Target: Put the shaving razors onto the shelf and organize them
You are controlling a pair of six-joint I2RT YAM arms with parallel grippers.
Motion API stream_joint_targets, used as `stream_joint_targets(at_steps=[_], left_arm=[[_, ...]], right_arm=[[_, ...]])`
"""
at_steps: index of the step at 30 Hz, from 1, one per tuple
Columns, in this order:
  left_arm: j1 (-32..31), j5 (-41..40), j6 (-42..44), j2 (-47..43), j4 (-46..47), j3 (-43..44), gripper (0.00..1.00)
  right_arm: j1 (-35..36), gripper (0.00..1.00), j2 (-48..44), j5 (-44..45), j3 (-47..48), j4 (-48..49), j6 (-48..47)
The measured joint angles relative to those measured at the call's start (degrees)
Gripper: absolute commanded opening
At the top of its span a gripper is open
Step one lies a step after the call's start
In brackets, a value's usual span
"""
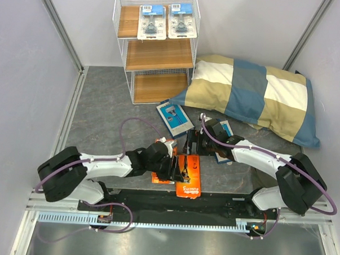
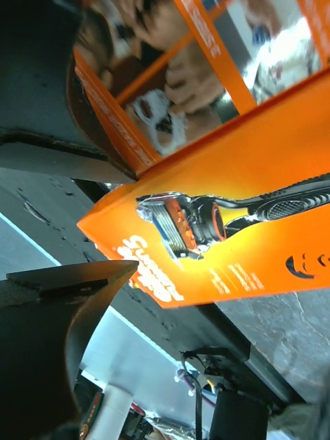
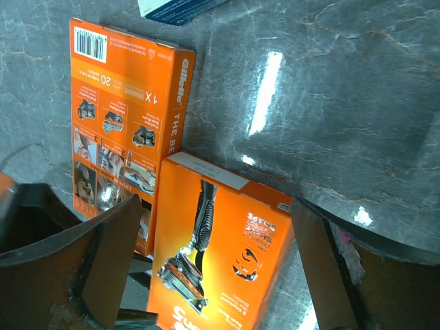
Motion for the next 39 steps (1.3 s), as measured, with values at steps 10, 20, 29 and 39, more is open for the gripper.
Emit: stream_joint_targets(at_steps=[10, 20, 29, 39], left_arm=[[-1.8, -1.9, -4.2, 8.0, 1.0, 3.1, 0.27], [-2.4, -2.9, -5.8, 11.5, 2.2, 6.2, 0.02], [-2.9, -10.5, -4.2, 1.1, -5.6, 5.7, 0.02], [1.8, -13.1, -1.4, -12.7, -11.7, 3.5, 0.02]], right_arm=[[-1.4, 0.98, -1.7, 0.0, 0.0, -1.2, -1.0], [-2.0, 0.98, -2.0, 0.0, -0.5, -1.6, -1.4], [-2.7, 0.98, -4.1, -0.1, -0.6, -2.0, -1.7], [-3.8, 0.98, -6.4, -1.2, -0.6, -1.8, -1.7]])
